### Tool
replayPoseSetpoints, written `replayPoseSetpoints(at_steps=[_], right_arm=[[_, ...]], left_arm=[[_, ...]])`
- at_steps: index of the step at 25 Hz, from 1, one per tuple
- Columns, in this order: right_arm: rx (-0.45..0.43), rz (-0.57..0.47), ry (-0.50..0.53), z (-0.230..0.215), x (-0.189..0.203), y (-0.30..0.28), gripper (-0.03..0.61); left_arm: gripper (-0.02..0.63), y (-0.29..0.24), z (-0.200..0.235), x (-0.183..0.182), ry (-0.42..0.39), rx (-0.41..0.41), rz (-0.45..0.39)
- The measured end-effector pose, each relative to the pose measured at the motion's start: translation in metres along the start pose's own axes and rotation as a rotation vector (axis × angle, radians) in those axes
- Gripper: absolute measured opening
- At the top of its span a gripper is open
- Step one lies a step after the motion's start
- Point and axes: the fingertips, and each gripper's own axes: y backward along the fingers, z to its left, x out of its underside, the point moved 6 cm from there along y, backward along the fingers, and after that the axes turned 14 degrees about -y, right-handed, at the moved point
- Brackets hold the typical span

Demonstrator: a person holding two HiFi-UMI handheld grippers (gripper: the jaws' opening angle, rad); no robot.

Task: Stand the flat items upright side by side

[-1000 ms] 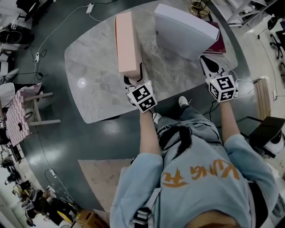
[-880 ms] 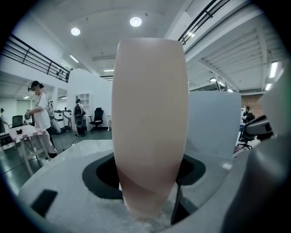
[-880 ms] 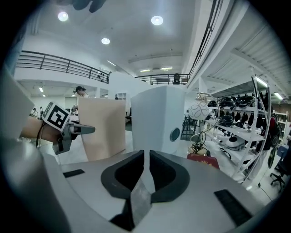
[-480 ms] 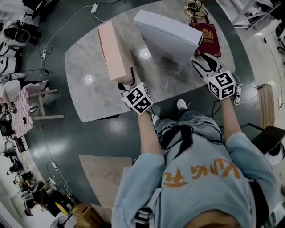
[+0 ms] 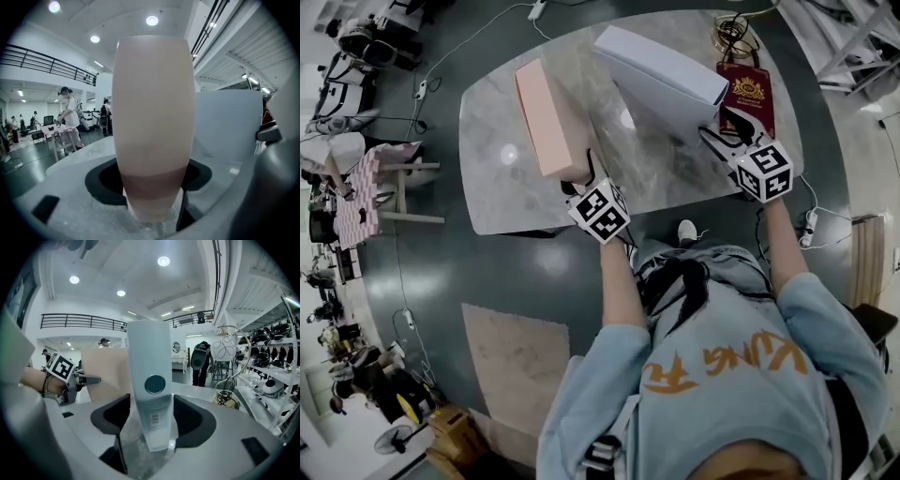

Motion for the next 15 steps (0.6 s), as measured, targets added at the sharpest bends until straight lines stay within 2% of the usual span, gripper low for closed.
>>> replayPoseSetpoints(at_steps=[5,15], right_arm=[[-0.039,0.029,-0.003,0.001,0.003,-0.014,0.311],[-0.084,0.056,-0.021,0.004,0.006,-0.033,0.308]], left_arm=[[0.313,0.01,0.0,0.004,-0.001,-0.011,0.011],[0.311,0.016,0.003,0.007,0.004,-0.032,0.007]])
